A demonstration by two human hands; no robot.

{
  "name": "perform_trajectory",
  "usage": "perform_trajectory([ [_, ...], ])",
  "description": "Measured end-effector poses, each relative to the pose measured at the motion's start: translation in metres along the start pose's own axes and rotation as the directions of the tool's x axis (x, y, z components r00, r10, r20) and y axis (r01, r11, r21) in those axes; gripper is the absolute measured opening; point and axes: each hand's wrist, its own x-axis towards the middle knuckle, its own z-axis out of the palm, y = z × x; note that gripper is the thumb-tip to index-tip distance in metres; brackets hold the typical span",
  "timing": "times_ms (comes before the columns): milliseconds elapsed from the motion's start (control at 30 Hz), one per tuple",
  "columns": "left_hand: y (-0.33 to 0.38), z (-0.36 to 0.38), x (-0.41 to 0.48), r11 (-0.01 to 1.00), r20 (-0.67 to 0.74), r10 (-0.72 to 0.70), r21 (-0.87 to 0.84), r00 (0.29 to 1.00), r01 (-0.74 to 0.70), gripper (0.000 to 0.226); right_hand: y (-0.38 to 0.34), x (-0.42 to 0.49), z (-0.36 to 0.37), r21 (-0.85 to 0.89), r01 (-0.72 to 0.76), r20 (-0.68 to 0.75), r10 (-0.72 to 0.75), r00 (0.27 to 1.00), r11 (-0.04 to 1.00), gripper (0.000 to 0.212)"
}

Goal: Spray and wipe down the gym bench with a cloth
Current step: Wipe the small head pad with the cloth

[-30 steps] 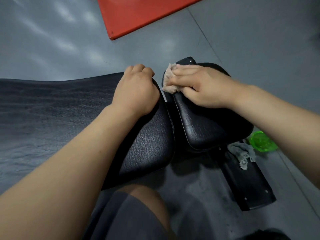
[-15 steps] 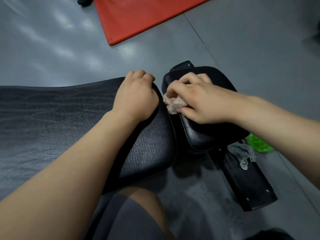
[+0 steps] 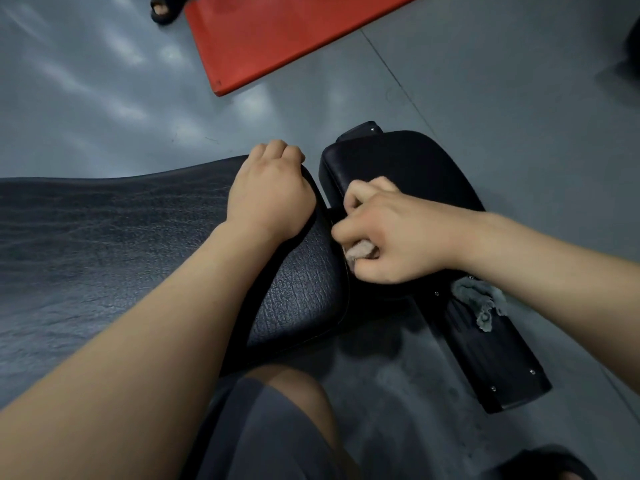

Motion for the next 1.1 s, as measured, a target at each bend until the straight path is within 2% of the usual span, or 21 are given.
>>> perform_trajectory([
  [100, 0.002, 0.001, 0.0, 1.0, 0.01, -0.007, 0.015, 1.0, 0.007, 0.041, -0.013, -0.012, -0.004, 0.237, -0.064, -0.023, 0.072, 0.997, 0.969, 0.034],
  [167, 0.004, 0.003, -0.001, 1.0, 0.007, 0.002, 0.031, 1.0, -0.002, 0.043, -0.007, -0.012, -0.007, 0.336, -0.115, -0.145, 0.172, 0.974, 0.935, 0.017],
  [233, 0.003, 0.002, -0.001, 0.999, 0.001, -0.001, 0.033, 1.0, 0.001, 0.045, 0.014, -0.008, -0.01, 0.329, -0.183, -0.278, 0.281, 0.919, 0.926, 0.017],
  [333, 0.004, 0.003, -0.002, 0.999, 0.0, -0.004, 0.049, 1.0, 0.004, 0.04, 0.035, -0.009, -0.001, 0.321, -0.263, -0.331, 0.368, 0.869, 0.91, 0.014],
  [400, 0.006, 0.003, -0.001, 0.998, -0.003, -0.003, 0.058, 1.0, 0.003, 0.04, 0.028, -0.017, 0.006, 0.348, -0.216, -0.329, 0.335, 0.883, 0.912, 0.011],
  [500, 0.011, 0.002, -0.001, 0.996, 0.03, -0.024, 0.086, 0.999, 0.021, 0.038, 0.005, -0.038, 0.013, 0.338, -0.068, -0.329, 0.185, 0.926, 0.939, 0.005],
  [567, 0.016, 0.001, -0.001, 0.995, 0.049, -0.041, 0.09, 0.998, 0.036, 0.038, -0.002, -0.054, 0.016, 0.361, -0.025, -0.32, 0.149, 0.936, 0.932, 0.008],
  [633, 0.027, 0.0, -0.003, 0.998, 0.063, -0.028, 0.059, 0.998, 0.024, 0.04, 0.007, -0.065, 0.017, 0.352, -0.06, -0.356, 0.193, 0.914, 0.934, 0.008],
  [733, 0.049, 0.0, -0.011, 0.995, 0.084, 0.064, -0.08, 0.994, -0.058, 0.043, 0.036, -0.068, 0.014, 0.285, -0.186, -0.465, 0.305, 0.831, 0.94, 0.005],
  [800, 0.064, 0.002, -0.017, 0.982, 0.089, 0.126, -0.155, 0.988, -0.112, 0.043, 0.039, -0.069, 0.016, 0.277, -0.198, -0.503, 0.318, 0.804, 0.94, 0.009],
  [1000, 0.087, 0.004, -0.019, 0.949, 0.178, 0.264, -0.223, 0.948, -0.222, 0.049, 0.013, -0.097, 0.022, 0.245, -0.109, -0.426, 0.208, 0.881, 0.963, 0.004],
  [1100, 0.101, 0.001, -0.022, 0.916, 0.228, 0.281, -0.353, 0.932, -0.19, 0.057, 0.027, -0.114, 0.014, 0.322, -0.209, -0.428, 0.338, 0.838, 0.923, 0.011],
])
